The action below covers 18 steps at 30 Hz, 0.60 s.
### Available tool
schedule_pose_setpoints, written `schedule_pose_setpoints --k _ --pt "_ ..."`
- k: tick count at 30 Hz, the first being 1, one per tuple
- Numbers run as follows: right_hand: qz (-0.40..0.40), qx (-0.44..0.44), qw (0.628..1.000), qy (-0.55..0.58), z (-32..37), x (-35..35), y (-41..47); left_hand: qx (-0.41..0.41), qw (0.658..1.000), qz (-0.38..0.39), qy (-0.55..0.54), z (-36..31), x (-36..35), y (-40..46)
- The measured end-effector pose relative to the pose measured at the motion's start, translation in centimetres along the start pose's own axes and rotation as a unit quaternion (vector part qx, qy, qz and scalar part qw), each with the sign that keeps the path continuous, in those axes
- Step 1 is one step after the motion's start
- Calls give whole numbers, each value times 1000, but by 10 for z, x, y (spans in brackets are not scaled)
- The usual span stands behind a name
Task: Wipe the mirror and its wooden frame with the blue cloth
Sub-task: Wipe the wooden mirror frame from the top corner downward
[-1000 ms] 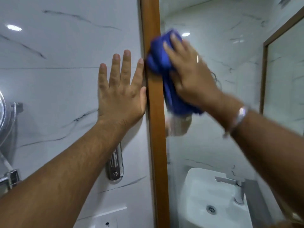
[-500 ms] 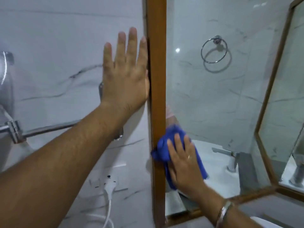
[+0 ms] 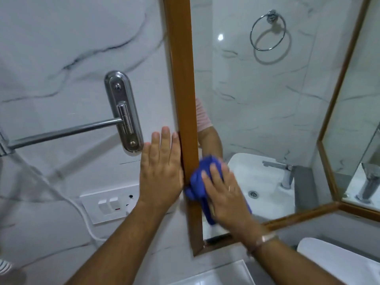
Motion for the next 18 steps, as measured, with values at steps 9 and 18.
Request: schedule_pose_setpoints --k 9,18 --pt "-139 -5 990 32 -4 48 70 -9 998 -48 29 8 -29 -18" --pt "200 -25 978 -45 23 -131 -162 -10 997 -41 61 7 -32 -19"
Point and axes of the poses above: each hand's wrist, its own y-axis towards the middle knuckle, its own x-axis out of the back of the hand, z = x × y, the point moved 2 cm from there along y, towards the middle knuckle, and after that the axes turned 8 degrees about z, right-handed, at the moved point
